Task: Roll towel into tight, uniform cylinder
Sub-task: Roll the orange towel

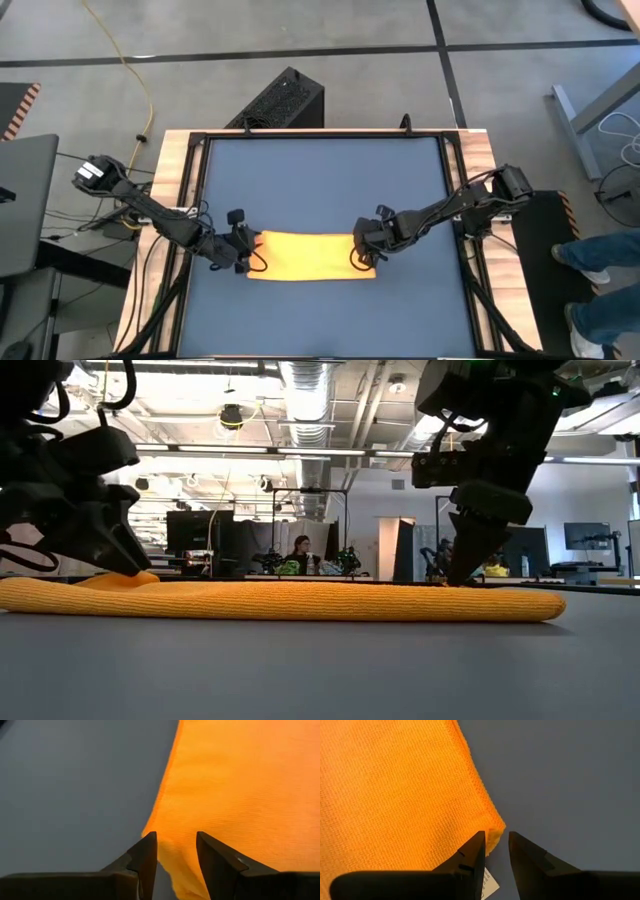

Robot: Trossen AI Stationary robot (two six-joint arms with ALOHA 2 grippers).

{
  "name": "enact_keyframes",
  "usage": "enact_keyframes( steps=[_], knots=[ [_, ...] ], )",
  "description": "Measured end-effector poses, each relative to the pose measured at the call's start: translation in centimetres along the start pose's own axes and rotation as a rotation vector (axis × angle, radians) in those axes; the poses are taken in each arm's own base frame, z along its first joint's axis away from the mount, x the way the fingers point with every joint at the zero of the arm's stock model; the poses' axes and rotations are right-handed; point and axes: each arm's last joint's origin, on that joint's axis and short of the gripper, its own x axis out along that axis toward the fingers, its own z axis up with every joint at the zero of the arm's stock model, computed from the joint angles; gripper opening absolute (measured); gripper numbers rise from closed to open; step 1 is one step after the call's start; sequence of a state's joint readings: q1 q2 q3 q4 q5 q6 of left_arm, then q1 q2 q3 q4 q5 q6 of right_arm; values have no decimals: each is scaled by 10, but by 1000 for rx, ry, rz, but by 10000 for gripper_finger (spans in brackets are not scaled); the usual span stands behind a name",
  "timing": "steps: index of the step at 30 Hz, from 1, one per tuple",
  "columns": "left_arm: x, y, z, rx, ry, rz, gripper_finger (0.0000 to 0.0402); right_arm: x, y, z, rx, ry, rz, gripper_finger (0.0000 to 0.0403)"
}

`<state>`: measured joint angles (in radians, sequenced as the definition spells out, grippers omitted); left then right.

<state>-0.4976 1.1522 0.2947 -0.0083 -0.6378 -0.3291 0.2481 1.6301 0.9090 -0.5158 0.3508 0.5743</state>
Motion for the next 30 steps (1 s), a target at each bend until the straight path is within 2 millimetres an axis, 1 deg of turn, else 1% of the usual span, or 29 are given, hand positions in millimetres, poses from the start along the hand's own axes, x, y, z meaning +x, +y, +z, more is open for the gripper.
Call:
enact_keyframes(
  steps=[6,9,15,17,19,25,28,30],
  knots=[
    [0,1,-4,27,32,14,128,7,2,-2,11,21,-13,113],
    [0,3,-7,23,58,24,128,7,2,-2,12,21,-14,113],
    [3,6,-3,-6,46,41,125,7,2,-2,19,9,-25,113],
    [4,9,-3,-13,54,46,113,7,2,-2,22,10,-26,109],
    [6,10,-3,-23,65,31,93,7,2,-2,22,8,-24,100],
    [7,11,-3,-33,80,10,16,6,3,-3,23,10,-23,47],
    [7,12,-3,-37,80,22,4,6,3,-3,22,14,-19,16],
    [7,12,-4,-42,78,42,1,6,3,-3,22,16,-17,11]
  ],
)
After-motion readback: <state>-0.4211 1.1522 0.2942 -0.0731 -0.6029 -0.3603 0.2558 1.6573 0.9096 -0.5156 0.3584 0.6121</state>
